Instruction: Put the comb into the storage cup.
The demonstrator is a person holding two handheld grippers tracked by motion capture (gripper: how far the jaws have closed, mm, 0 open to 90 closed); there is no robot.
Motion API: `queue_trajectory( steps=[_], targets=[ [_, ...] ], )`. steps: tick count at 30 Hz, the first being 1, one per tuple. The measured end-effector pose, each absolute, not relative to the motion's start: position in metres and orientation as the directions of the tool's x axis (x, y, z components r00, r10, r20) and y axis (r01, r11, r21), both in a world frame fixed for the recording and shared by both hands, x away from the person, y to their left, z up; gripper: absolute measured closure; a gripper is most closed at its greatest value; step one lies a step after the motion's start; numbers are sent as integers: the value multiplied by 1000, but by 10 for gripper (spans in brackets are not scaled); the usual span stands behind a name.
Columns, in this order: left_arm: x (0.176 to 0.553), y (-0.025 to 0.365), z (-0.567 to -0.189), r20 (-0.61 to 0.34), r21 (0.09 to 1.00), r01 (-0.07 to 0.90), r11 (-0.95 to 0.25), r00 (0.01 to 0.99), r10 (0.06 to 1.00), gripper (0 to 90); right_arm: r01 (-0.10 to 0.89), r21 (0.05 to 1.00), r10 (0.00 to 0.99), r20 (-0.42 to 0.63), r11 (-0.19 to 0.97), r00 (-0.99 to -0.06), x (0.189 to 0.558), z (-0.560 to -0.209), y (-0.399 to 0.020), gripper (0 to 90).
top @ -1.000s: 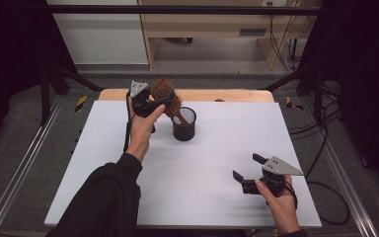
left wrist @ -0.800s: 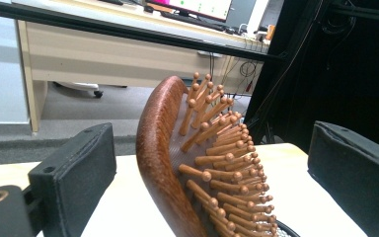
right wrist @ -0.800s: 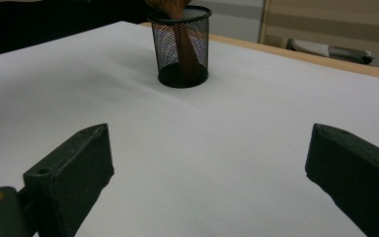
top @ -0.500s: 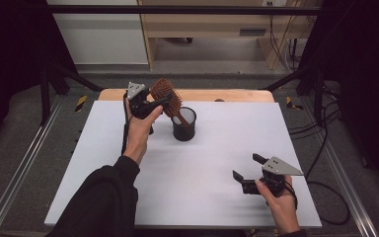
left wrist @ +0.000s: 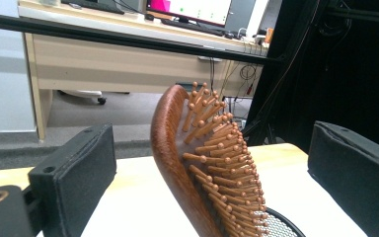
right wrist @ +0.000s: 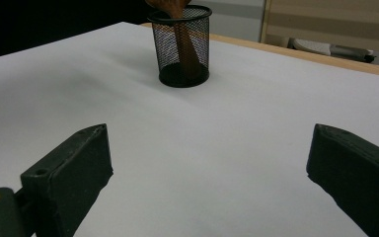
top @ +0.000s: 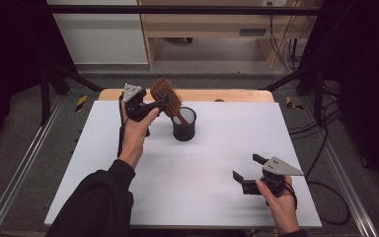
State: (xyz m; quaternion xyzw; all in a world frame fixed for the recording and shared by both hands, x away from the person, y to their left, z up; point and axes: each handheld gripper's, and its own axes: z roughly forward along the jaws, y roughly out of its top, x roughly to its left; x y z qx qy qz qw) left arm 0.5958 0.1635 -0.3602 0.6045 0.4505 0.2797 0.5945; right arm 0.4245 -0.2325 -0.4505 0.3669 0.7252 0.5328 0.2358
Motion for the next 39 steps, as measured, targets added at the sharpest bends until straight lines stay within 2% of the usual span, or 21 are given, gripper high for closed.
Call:
queue_trajectory(
  steps=[18,39],
  targets=[
    [562,188,-355,-204,973,192,132,432,878,45,270,947,778,34,176,-627,424,-449,-229,36],
    [522,208,-345,-103,987,159,36,437,893,19,275,949,782,53,155,-621,425,-449,-232,35]
  ],
)
